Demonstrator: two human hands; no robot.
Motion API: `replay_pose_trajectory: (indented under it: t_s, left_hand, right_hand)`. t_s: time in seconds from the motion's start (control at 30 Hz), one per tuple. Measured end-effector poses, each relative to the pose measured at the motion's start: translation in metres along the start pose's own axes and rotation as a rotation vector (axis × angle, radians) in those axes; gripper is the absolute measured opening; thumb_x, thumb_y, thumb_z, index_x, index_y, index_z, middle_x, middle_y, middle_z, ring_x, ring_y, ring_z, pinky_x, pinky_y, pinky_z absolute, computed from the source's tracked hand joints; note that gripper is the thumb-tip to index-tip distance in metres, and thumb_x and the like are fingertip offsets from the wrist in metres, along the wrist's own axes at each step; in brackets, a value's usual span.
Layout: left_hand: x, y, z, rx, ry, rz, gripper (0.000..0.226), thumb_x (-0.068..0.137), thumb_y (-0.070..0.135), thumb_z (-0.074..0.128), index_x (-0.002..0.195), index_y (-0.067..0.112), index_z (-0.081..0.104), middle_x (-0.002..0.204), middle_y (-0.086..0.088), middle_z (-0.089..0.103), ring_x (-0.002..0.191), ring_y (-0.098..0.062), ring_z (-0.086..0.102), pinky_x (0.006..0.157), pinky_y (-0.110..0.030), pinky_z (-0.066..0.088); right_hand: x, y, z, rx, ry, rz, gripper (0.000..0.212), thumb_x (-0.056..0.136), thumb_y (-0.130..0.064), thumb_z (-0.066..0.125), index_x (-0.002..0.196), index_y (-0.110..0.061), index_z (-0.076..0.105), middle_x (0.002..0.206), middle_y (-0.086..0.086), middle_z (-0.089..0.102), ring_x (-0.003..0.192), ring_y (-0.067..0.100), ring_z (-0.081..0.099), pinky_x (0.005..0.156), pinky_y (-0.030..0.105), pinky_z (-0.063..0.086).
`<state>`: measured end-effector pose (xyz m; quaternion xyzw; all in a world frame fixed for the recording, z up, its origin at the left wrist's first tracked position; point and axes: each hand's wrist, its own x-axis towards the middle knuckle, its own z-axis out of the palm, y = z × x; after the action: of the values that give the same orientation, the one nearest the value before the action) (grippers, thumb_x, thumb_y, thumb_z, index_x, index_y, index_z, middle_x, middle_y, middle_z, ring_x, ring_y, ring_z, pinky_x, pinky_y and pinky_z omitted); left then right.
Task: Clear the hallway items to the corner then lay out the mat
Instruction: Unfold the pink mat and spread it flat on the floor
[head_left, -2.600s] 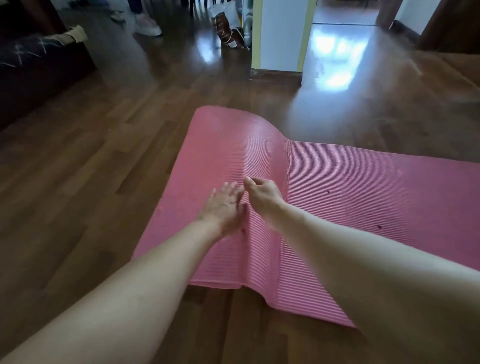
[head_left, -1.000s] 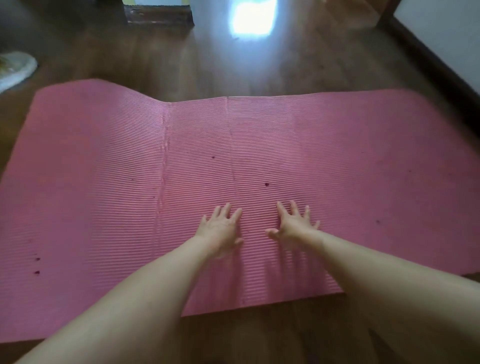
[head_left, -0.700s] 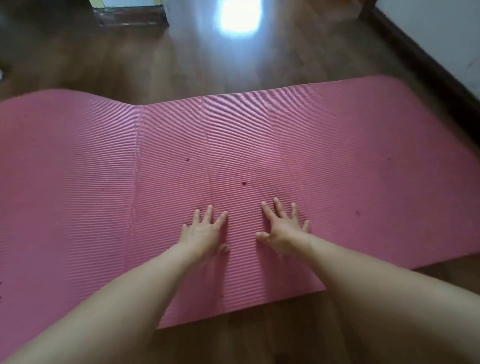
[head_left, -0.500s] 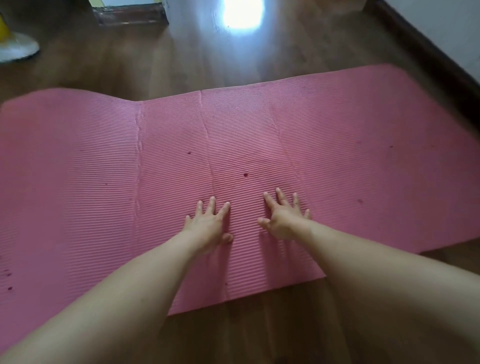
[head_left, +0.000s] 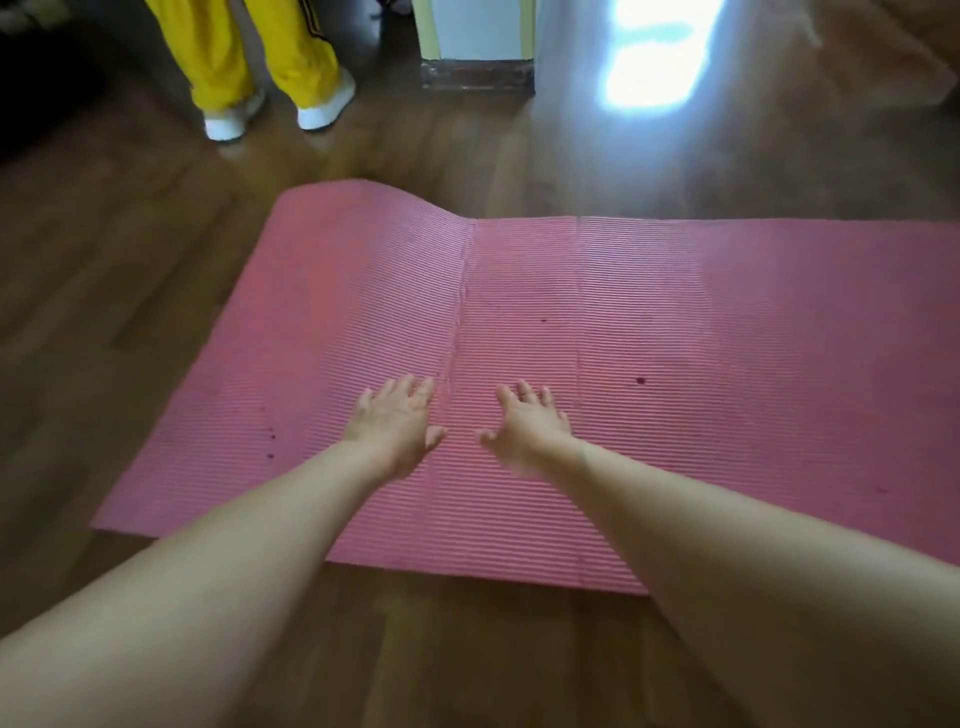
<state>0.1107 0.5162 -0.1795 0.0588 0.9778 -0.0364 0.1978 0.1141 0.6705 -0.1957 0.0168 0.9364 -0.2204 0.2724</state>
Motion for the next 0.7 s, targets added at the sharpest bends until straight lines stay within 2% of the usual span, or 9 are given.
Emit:
replay_pose_trajectory:
  t_s: [0.13, 0.23, 0.5, 0.7]
  left_hand:
    - [-0.022, -0.082, -0.011, -0.054, 0.043, -0.225, 0.069, 0.094, 0.047, 0.042, 0.149, 0.014, 0.015, 0.155, -0.01, 0.019, 0.142, -0.028, 0.023, 0.116, -0.047, 0.014]
    - [-0.036, -0.133, -0.011, -0.091, 0.062, -0.332, 0.067, 0.094, 0.046, 0.044, 0.147, 0.013, 0.021, 0.152, -0.01, 0.026, 0.138, -0.031, 0.029, 0.115, -0.049, 0.015]
    - [-0.044, -0.223, 0.009, -0.144, 0.065, -0.359, 0.061, 0.095, 0.044, 0.041, 0.145, 0.011, 0.025, 0.15, -0.013, 0.029, 0.137, -0.031, 0.029, 0.114, -0.048, 0.017]
    - [-0.032, -0.267, 0.031, -0.242, 0.035, -0.353, 0.06, 0.095, 0.043, 0.043, 0.143, 0.01, 0.028, 0.147, -0.015, 0.03, 0.134, -0.034, 0.033, 0.111, -0.048, 0.024]
  right_hand:
    - [-0.006, -0.078, 0.006, 0.002, 0.009, -0.162, 0.069, 0.093, -0.036, 0.046, 0.15, -0.024, 0.009, 0.16, 0.002, -0.003, 0.146, 0.028, -0.01, 0.117, 0.046, 0.003]
    - [-0.004, -0.126, 0.014, -0.018, 0.01, -0.197, 0.067, 0.095, -0.035, 0.045, 0.15, -0.022, 0.009, 0.16, 0.003, -0.002, 0.146, 0.028, -0.009, 0.118, 0.046, 0.005]
    - [0.008, -0.217, 0.057, -0.05, 0.001, -0.189, 0.068, 0.094, -0.039, 0.046, 0.15, -0.019, 0.012, 0.16, 0.005, 0.0, 0.146, 0.03, -0.007, 0.118, 0.046, 0.008]
    - [0.021, -0.262, 0.078, -0.085, 0.018, -0.162, 0.064, 0.094, -0.036, 0.045, 0.149, -0.017, 0.016, 0.159, 0.007, 0.005, 0.146, 0.03, -0.002, 0.117, 0.047, 0.013]
